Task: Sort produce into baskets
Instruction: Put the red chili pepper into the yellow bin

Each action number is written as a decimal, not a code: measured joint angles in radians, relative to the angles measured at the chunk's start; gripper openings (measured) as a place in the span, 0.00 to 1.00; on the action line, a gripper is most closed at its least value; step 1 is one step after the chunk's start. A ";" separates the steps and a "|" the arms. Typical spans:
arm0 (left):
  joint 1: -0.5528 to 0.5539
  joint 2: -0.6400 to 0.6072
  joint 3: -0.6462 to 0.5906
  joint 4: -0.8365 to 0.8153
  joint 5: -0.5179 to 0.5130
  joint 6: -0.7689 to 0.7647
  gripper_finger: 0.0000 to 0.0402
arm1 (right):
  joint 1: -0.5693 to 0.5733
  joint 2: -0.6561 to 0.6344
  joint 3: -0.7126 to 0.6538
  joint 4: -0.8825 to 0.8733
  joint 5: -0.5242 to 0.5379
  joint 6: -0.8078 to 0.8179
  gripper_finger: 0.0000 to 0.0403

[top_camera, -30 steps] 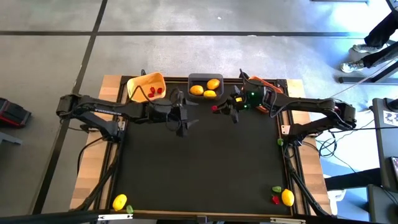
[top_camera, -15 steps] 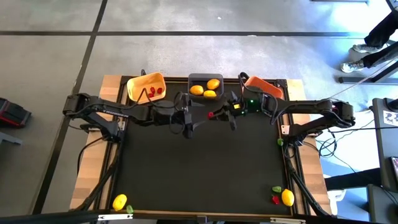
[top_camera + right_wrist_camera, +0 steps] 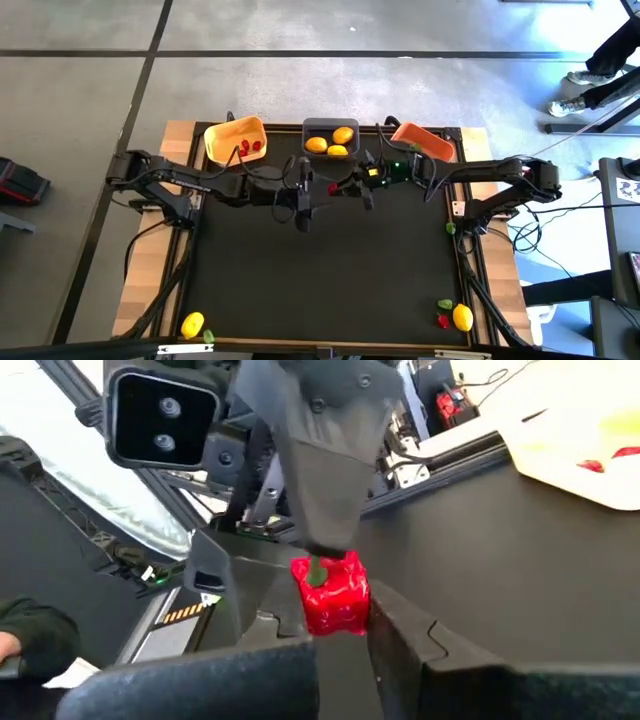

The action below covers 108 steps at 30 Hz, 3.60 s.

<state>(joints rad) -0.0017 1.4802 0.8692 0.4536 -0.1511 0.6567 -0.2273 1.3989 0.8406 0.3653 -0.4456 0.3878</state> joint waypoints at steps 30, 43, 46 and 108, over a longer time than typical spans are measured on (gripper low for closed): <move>-0.005 0.010 0.000 0.006 -0.004 -0.006 0.34 | 0.001 0.000 0.000 0.029 -0.014 0.004 0.20; -0.021 0.009 0.000 -0.031 -0.085 -0.072 0.34 | -0.003 -0.176 0.000 -0.222 -0.008 -0.128 0.36; -0.026 -0.005 0.000 -0.070 -0.146 -0.077 0.34 | -0.003 -0.240 0.000 -0.364 0.060 -0.159 0.35; 0.722 0.007 0.000 -1.015 -0.284 -0.737 0.37 | -0.002 0.216 -0.001 -0.822 0.401 -0.184 0.35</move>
<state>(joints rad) 0.7200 1.4872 0.8688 -0.5613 -0.4352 -0.0806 -0.2291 1.6150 0.8398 -0.4569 -0.0448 0.2039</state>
